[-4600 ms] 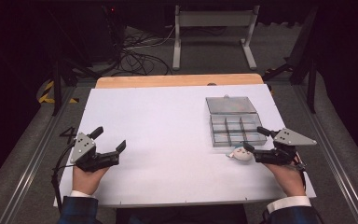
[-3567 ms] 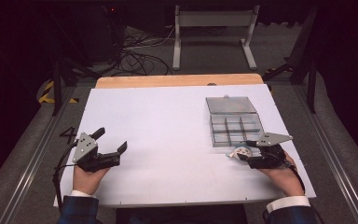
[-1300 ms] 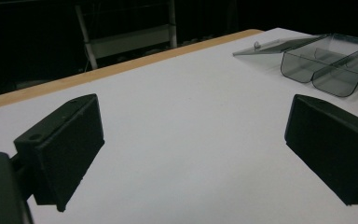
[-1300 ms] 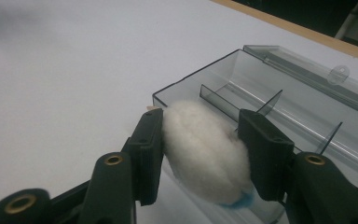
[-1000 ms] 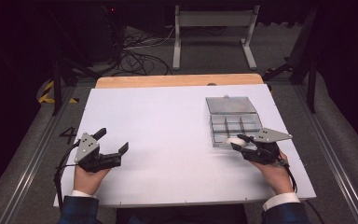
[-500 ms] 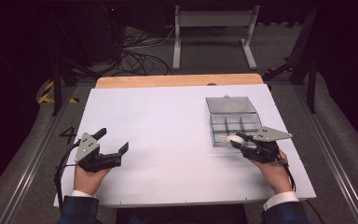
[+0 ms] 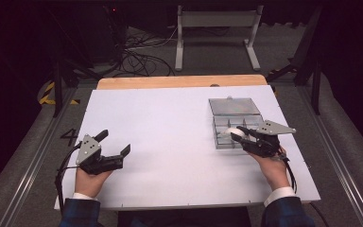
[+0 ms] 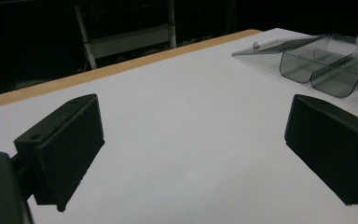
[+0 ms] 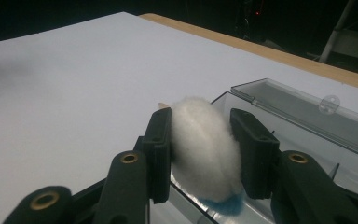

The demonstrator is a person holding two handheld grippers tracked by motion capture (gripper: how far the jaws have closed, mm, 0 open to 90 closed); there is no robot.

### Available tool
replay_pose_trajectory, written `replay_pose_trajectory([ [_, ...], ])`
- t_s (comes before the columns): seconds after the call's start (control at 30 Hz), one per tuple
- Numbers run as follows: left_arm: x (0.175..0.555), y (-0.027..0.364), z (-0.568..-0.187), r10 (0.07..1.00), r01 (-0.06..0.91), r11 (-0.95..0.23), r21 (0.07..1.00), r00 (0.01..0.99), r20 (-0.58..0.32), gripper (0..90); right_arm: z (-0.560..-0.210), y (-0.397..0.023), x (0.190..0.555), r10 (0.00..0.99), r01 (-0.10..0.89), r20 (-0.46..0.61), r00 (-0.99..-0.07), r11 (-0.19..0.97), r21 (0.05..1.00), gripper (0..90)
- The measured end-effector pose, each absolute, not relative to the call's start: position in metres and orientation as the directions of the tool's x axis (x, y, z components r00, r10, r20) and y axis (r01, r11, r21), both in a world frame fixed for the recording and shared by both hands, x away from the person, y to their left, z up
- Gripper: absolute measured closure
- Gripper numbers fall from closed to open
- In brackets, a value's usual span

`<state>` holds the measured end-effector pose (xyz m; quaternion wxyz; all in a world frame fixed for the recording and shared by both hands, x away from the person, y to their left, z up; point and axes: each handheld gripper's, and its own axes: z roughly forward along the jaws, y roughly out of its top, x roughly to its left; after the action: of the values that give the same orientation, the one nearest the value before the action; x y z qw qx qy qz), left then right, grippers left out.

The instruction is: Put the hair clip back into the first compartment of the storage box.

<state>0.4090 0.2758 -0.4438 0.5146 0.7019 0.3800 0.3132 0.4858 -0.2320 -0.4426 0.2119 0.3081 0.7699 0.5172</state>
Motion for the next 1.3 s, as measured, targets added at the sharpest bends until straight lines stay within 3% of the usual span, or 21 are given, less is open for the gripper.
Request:
replay_pose_trajectory([
  [1.3, 0.410, 0.275, -0.446, 0.855, 0.218, -0.176, 0.960, 0.516, 0.040, 5.0, -0.445, -0.206, 0.532, 0.761, 0.275, -0.039, -0.647, 0.280, 0.920, 60.7],
])
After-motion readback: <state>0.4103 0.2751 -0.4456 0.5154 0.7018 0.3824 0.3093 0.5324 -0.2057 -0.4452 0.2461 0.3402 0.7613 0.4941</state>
